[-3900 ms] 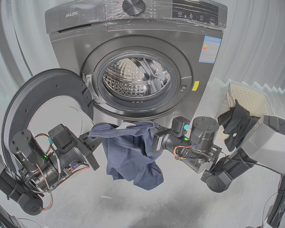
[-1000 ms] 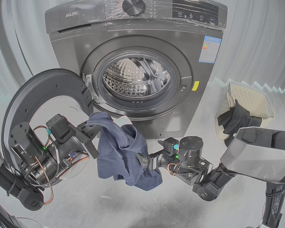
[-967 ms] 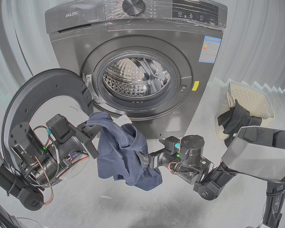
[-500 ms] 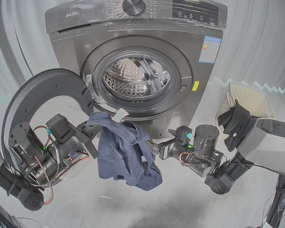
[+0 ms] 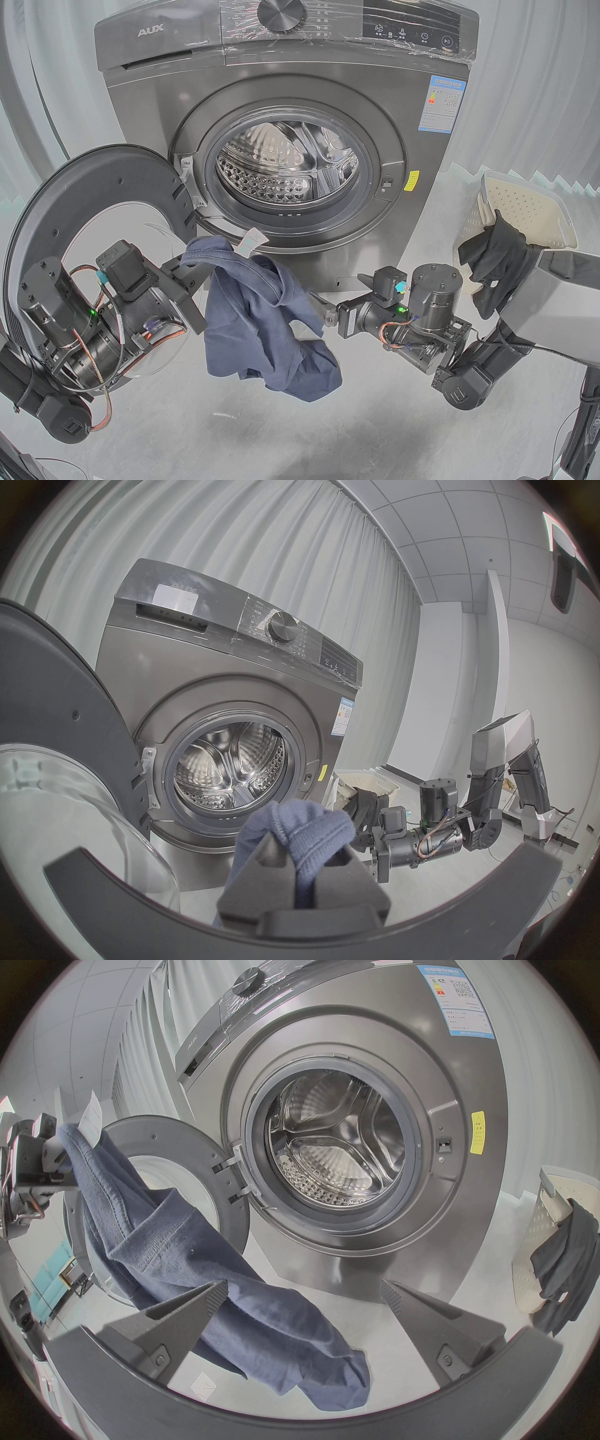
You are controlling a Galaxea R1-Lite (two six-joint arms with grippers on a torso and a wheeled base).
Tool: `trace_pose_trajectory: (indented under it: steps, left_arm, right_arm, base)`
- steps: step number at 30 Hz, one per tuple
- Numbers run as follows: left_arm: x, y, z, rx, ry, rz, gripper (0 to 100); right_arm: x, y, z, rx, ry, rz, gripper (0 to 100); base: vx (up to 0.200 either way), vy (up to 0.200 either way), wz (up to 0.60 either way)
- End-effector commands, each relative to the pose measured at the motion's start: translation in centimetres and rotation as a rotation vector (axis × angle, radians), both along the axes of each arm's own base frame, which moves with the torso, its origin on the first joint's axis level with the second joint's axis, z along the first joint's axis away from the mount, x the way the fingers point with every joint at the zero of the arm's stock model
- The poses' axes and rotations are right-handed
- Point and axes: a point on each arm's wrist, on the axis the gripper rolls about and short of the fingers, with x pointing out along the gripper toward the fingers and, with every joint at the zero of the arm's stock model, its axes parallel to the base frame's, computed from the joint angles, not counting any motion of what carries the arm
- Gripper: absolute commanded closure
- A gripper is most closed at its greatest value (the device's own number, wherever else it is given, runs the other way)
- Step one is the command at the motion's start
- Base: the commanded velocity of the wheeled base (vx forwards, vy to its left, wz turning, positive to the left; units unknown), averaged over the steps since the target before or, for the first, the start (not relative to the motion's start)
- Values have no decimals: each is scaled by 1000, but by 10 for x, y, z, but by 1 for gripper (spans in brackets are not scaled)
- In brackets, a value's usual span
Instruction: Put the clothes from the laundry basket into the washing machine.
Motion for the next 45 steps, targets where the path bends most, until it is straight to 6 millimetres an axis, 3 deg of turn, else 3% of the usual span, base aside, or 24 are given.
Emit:
trace_pose_trajectory:
  steps: [1, 7, 14, 20, 34, 44, 45]
  left_arm:
    - [0, 0, -1, 1, 4, 1, 100]
    - [2, -1, -2, 3, 8, 4, 100]
    - [3, 0, -3, 4, 11, 7, 100]
    - [3, 0, -3, 5, 12, 8, 100]
    - [3, 0, -2, 3, 8, 7, 100]
    - [2, 0, -1, 1, 5, 7, 100]
    - [2, 0, -1, 1, 5, 5, 100]
  right_arm:
    - [-11, 12, -8, -12, 21, 43, 0]
    - [-29, 30, -9, -4, 33, 109, 0]
    - [-55, 32, -13, -26, 69, 163, 0]
    - [-62, 39, -10, -12, 53, 194, 0]
    - [-31, 68, -34, -3, 39, 185, 0]
    - [-25, 71, -31, 11, 26, 176, 0]
    - [-18, 63, -26, 23, 14, 144, 0]
  base:
    - [0, 0, 0]
    - [0, 0, 0]
    - [0, 0, 0]
    - [0, 0, 0]
    - [0, 0, 0]
    - [0, 0, 0]
    - [0, 0, 0]
